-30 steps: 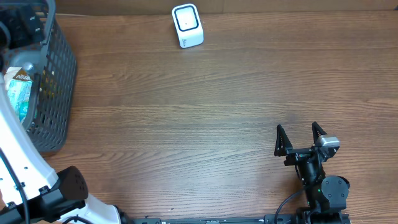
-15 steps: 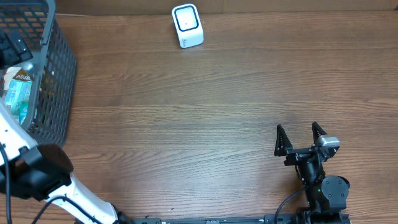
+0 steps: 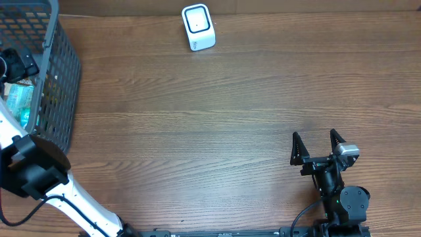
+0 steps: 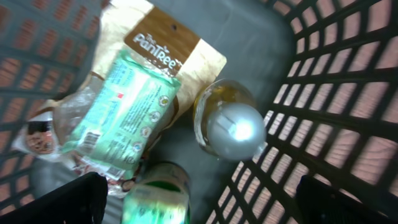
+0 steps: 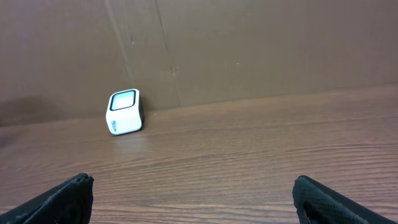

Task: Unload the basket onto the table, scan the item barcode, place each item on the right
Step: 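Move the left gripper up and into the grey basket, then grasp the yellow oil bottle in the basket with the left gripper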

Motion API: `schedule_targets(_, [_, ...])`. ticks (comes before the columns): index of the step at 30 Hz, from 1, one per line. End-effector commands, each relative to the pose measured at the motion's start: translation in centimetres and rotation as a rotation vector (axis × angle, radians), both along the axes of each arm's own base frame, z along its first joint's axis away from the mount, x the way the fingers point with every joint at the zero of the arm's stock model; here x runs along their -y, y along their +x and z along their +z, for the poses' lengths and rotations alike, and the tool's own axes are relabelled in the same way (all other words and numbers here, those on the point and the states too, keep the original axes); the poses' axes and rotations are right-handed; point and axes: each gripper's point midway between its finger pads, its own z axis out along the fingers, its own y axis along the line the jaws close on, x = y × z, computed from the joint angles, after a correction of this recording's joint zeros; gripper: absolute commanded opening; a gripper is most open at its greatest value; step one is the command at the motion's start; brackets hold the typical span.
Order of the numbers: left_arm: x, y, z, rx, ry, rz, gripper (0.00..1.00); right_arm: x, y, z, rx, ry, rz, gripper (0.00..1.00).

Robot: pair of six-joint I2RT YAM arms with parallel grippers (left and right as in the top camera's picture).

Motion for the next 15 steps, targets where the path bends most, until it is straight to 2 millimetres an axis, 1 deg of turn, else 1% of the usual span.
schedule_targets(1, [-0.4,0.5,-1.9,-0.019,-0.025,-0.026,1.0,0.0,0.1,-0.4,-0.005,0.002,-0.003,1.0])
schedule_targets(5, [-0.2,1.4,-3.3,-0.013,-0.054,-0.053,1.0,0.0,0.1,-0.4,-0.005,0.002,-0.003,1.0])
schedule_targets(13, [0.0,3.1,-4.9,0.026,-0.104,-0.079,1.0,0.0,0.1,-0.4,-0.005,0.002,-0.003,1.0])
schedule_targets(15, [0.0,3.1,-5.2,0.023,-0.107,-0.078,1.0,0.0,0.1,-0.4,-0.005,0.002,-0.003,1.0])
